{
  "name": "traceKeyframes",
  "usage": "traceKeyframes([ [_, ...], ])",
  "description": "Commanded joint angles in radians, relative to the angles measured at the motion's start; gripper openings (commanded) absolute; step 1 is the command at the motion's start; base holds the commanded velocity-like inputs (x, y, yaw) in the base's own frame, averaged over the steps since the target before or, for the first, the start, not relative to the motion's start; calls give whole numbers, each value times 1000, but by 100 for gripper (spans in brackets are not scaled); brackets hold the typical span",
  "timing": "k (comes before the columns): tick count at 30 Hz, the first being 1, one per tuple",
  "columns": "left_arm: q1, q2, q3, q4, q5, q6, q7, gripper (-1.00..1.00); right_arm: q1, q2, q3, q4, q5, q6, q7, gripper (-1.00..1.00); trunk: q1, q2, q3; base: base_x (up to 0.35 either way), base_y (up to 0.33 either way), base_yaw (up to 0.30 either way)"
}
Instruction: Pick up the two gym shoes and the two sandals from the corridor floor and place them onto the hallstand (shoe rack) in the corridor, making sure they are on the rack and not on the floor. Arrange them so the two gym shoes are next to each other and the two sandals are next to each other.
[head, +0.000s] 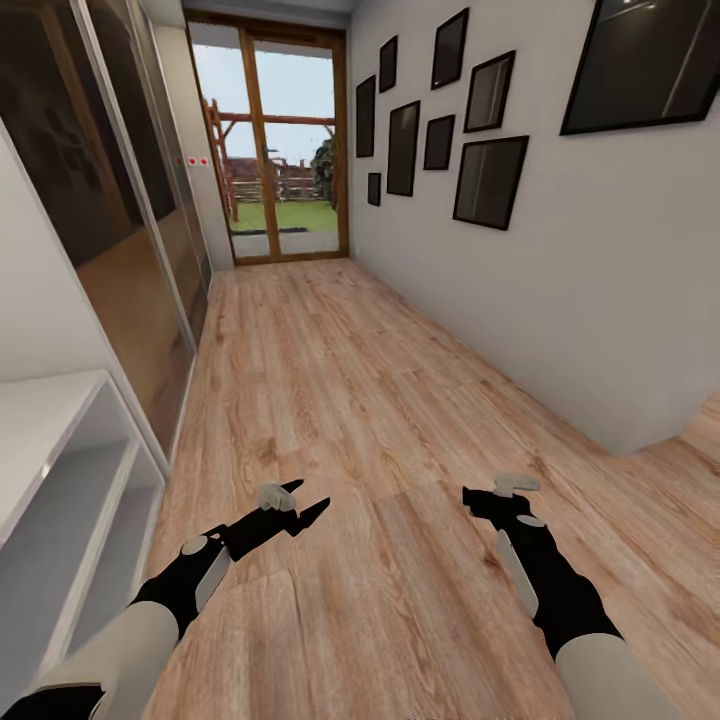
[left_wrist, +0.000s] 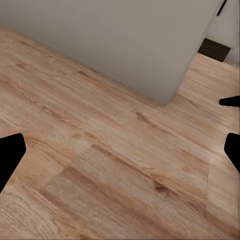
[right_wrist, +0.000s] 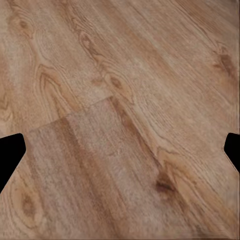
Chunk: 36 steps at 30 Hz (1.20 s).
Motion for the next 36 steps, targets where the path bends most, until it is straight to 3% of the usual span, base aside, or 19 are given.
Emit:
traceKeyframes([
  [1, -1, 0, 2, 1, 2, -2, -5, 100, 0, 0, 2, -1, -11, 4, -6, 100, 0, 0, -1, 62, 1, -252],
  [13, -1, 1, 2, 1, 2, -2, -5, 100, 0, 0, 2, -1, -10, 4, -6, 100, 0, 0, -1, 315, 26, -252],
  [24, 0, 1, 2, 1, 2, -2, -5, 100, 0, 0, 1, -1, -14, 4, -6, 100, 0, 0, -1, 343, 153, -113],
  [36, 0, -1, 2, 1, 3, -2, -5, 100, 0, 0, 0, -1, -15, 4, -6, 100, 0, 0, -1, 314, 185, -239],
])
